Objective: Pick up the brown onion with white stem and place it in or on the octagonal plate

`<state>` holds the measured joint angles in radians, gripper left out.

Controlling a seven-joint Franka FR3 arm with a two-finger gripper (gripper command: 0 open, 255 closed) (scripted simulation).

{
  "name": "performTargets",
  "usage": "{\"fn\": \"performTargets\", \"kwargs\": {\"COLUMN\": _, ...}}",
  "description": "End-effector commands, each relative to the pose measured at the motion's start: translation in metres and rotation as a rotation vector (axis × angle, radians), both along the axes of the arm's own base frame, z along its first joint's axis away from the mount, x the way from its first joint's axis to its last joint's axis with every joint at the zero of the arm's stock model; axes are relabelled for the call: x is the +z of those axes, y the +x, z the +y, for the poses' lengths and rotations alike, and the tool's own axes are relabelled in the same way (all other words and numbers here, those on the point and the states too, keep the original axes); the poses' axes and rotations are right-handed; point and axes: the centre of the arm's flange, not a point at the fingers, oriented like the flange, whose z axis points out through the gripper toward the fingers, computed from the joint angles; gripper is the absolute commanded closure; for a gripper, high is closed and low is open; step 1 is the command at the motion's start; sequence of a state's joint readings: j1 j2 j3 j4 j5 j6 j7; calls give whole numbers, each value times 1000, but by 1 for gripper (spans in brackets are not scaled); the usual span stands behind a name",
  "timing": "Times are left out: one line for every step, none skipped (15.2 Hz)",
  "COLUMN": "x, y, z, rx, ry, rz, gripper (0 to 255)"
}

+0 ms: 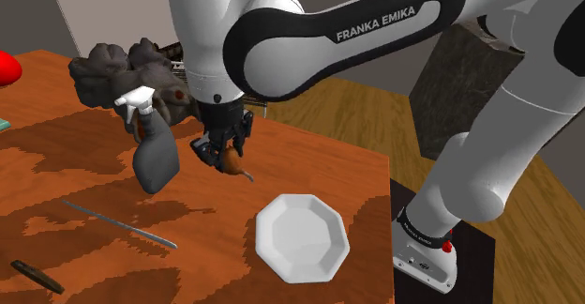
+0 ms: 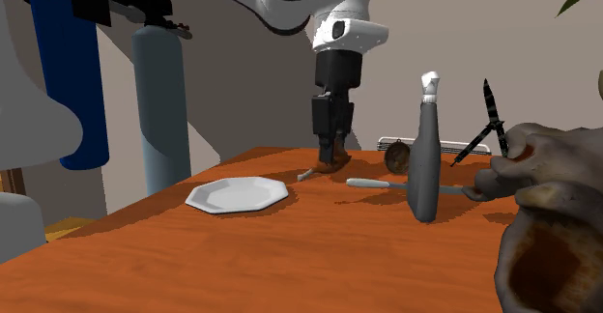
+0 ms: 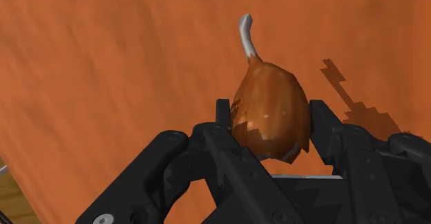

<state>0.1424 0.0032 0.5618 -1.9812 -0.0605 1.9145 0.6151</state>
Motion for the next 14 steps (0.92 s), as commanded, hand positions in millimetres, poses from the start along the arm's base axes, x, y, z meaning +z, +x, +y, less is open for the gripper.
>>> {"fn": "performTargets", "kwargs": {"x": 1, "y": -26, "z": -7, "rx": -2, "ry": 0, "rz": 0, "gripper": 255}}
{"fn": "performTargets", "kwargs": {"x": 1, "y": -39, "z": -9, "rx": -2, "ry": 0, "rz": 0, "gripper": 255}}
{"fn": "performTargets", "kwargs": {"x": 1, "y": -52, "z": -11, "rx": -2, "ry": 0, "rz": 0, "gripper": 255}}
{"fn": "performTargets", "kwargs": {"x": 1, "y": -65, "z": -13, "rx": -2, "ry": 0, "rz": 0, "gripper": 255}}
{"fn": "performTargets", "kwargs": {"x": 2, "y": -78, "z": -15, "rx": -2, "ry": 0, "rz": 0, "gripper": 255}}
{"fn": "performTargets", "kwargs": {"x": 2, "y": -91, "z": -17, "rx": -2, "ry": 0, "rz": 0, "gripper": 255}}
{"fn": "performTargets", "kwargs": {"x": 2, "y": -104, "z": -19, "rx": -2, "ry": 0, "rz": 0, "gripper": 255}}
{"fn": "performTargets", "kwargs": {"x": 2, "y": -117, "z": -21, "rx": -2, "ry": 0, "rz": 0, "gripper": 255}}
{"fn": "performTargets", "kwargs": {"x": 2, "y": -130, "z": -23, "rx": -2, "ry": 0, "rz": 0, "gripper": 255}}
{"fn": "performTargets", "kwargs": {"x": 2, "y": -143, "z": -25, "rx": -2, "ry": 0, "rz": 0, "gripper": 255}}
{"fn": "performTargets", "kwargs": {"x": 2, "y": -156, "z": -27, "rx": -2, "ry": 0, "rz": 0, "gripper": 255}}
{"fn": "performTargets", "kwargs": {"x": 3, "y": -178, "z": -30, "rx": -2, "ry": 0, "rz": 0, "gripper": 255}}
{"fn": "performTargets", "kwargs": {"x": -3, "y": -178, "z": -30, "rx": -2, "ry": 0, "rz": 0, "gripper": 255}}
{"fn": "performTargets", "kwargs": {"x": -8, "y": -178, "z": -30, "rx": -2, "ry": 0, "rz": 0, "gripper": 255}}
